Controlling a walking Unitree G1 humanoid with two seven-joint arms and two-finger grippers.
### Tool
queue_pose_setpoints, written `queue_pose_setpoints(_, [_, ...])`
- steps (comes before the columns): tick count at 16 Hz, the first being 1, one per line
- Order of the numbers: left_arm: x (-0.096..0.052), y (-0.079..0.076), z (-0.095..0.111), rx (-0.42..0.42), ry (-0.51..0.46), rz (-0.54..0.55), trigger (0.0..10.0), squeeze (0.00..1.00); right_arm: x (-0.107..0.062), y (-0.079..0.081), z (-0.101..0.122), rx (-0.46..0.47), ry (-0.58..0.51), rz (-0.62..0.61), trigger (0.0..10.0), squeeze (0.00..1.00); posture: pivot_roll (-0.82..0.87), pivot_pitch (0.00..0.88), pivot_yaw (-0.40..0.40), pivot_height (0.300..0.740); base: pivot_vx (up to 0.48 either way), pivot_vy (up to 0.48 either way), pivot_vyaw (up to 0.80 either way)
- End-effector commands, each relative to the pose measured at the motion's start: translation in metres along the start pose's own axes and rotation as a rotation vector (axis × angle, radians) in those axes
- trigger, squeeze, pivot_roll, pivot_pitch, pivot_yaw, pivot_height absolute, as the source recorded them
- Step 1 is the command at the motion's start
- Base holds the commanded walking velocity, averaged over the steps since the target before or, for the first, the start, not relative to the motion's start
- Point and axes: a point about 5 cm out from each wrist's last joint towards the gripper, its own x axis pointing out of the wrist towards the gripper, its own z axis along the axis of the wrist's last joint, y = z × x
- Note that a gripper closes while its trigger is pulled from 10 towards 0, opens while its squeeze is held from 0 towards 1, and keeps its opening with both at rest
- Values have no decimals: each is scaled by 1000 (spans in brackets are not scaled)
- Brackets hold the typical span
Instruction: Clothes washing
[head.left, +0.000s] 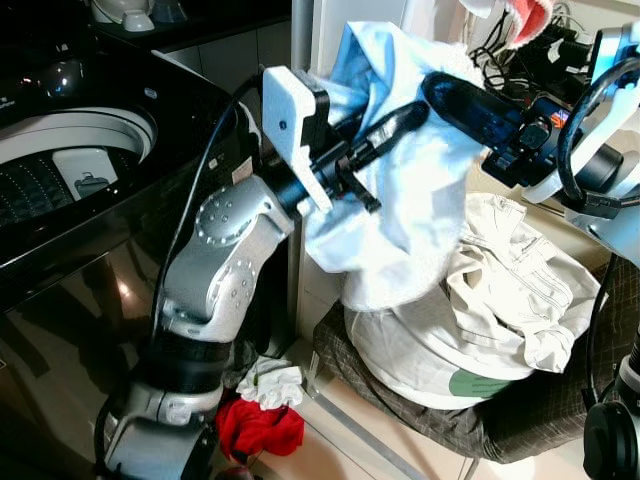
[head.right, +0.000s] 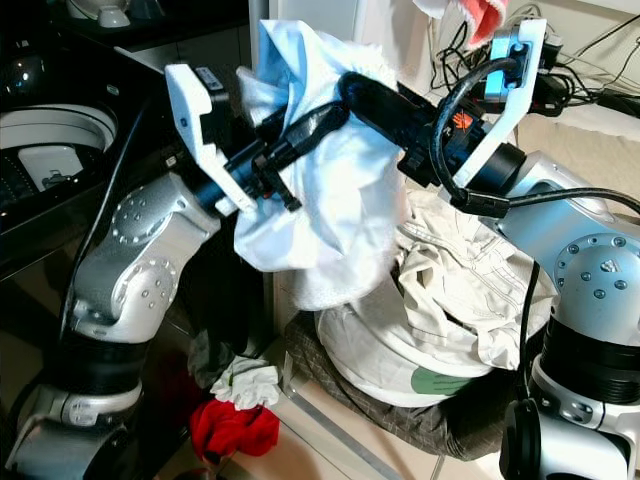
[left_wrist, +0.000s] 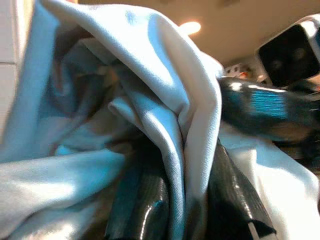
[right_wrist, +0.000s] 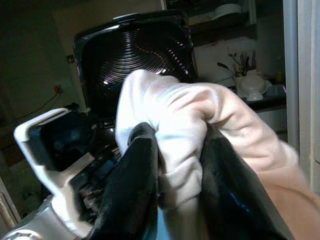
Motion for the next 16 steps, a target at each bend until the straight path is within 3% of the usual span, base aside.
queue_pose_setpoints(1, [-8,38,4,85,37,191,0,0,1,14,3,-31,-8,70,10000,1000,-30,0,-48,740,0,0,0])
queue_pose_setpoints(2, [-10,50,9,128,41,234,0,0,1,12,2,-36,-6,39,10000,1000,-29,0,-46,740,0,0,0])
queue_pose_setpoints(3, [-13,75,23,215,42,326,0,0,0,8,1,-49,0,-2,10000,592,-28,0,-45,740,0,0,0])
queue_pose_setpoints(4, [-16,99,41,318,33,424,0,0,1,7,-1,-51,5,-9,10000,0,-27,0,-39,740,0,0,0])
queue_pose_setpoints(5, [-21,133,81,544,29,578,0,0,1,8,-1,-51,4,-3,10000,0,-28,0,-34,740,0,0,0])
queue_pose_setpoints(6, [-25,146,103,659,24,654,0,0,1,8,-2,-52,5,0,10000,0,-30,0,-29,740,0,0,0])
queue_pose_setpoints(7, [-33,164,159,990,23,822,0,0,0,8,-3,-57,10,-4,10000,0,-32,0,-21,740,0,0,0])
queue_pose_setpoints(8, [-39,170,187,1147,35,899,0,0,-1,8,-5,-60,13,-9,10000,0,-31,0,-17,740,0,0,0])
queue_pose_setpoints(9, [-40,172,192,1168,48,911,0,0,-2,8,-6,-61,14,-11,10000,0,-31,0,-17,740,0,0,0])
queue_pose_setpoints(10, [-42,182,180,1141,188,888,0,0,-2,9,-9,-62,22,-16,10000,0,-33,0,-12,740,0,0,0])
queue_pose_setpoints(11, [-48,192,154,1097,384,862,941,0,0,10,-13,-71,47,-25,10000,0,-33,0,-14,740,0,0,0])
queue_pose_setpoints(12, [-60,200,121,982,559,850,10000,0,3,12,-20,-74,79,-30,10000,0,-30,0,-20,740,0,0,0])
queue_pose_setpoints(15, [-79,205,76,886,780,811,10000,0,10,16,-30,-78,127,-21,10000,0,-38,0,-20,740,0,0,0])
queue_pose_setpoints(16, [-96,207,57,837,947,817,10000,1000,14,20,-38,-84,166,-11,10000,0,-39,0,-22,740,0,0,0])
